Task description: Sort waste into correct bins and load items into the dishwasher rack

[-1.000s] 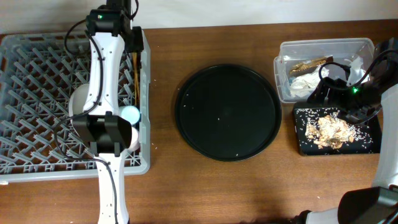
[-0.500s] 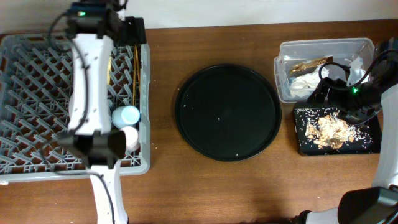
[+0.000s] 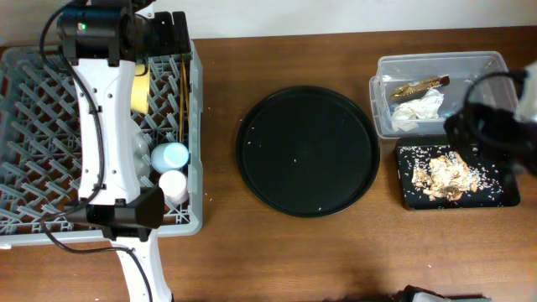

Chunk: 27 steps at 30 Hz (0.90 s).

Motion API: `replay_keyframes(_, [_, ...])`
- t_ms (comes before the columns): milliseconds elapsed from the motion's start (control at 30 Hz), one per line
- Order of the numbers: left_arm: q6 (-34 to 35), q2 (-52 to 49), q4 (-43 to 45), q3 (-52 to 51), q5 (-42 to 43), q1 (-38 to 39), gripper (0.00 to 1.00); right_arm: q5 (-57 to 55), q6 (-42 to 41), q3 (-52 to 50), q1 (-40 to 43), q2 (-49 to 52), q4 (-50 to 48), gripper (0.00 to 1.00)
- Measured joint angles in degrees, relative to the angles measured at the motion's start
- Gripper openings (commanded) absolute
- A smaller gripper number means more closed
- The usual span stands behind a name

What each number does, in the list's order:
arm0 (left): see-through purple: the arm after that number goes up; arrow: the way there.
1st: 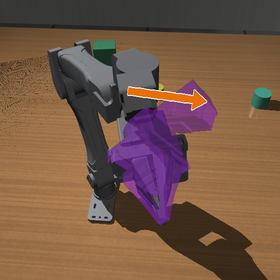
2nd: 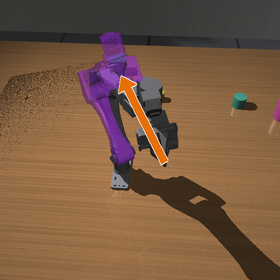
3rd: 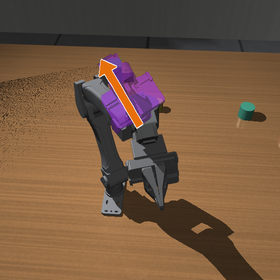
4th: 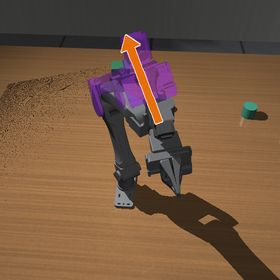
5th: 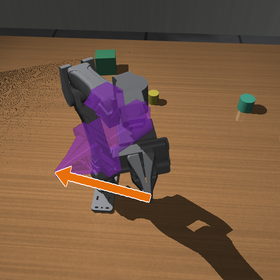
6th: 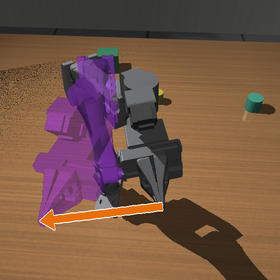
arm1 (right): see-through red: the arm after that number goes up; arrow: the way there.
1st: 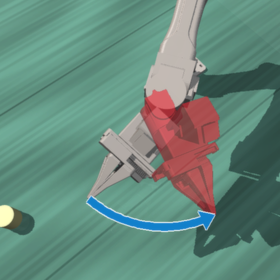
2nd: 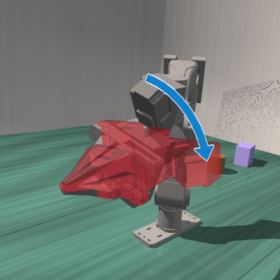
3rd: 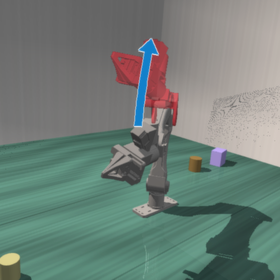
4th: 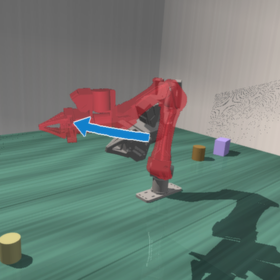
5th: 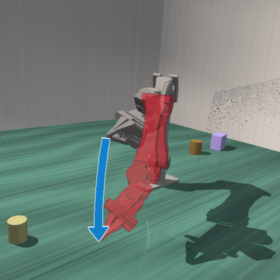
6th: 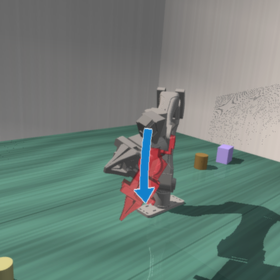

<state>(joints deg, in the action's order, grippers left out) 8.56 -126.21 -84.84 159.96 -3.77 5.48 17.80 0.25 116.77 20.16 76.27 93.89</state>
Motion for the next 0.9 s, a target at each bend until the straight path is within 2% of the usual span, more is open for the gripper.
replay_keyframes(167, [0.0,0.0,-0.02,0.0,0.0,0.02,0.99,0.0,0.22,0.79,0.0,-8.57,0.5,0.98])
replay_keyframes(500, [0.0,0.0,-0.02,0.0,0.02,0.02,0.99,-4.04,1.53,-0.9,0.0,-13.51,2.49,0.98])
replay_keyframes(667, [0.0,0.0,-0.02,0.0,0.17,0.02,0.99,-3.45,1.81,-15.8,-1.07,-22.43,-15.17,0.99])
replay_keyframes(800, [-0.02,0.0,0.02,0.0,0.22,0.02,0.99,-3.28,1.92,-34.88,-4.66,-32.57,-32.76,0.98])
replay_keyframes(900, [0.0,0.0,-0.02,0.0,0.2,0.02,0.99,-3.21,1.42,-52.81,-8.55,-41.92,-46.25,0.99])
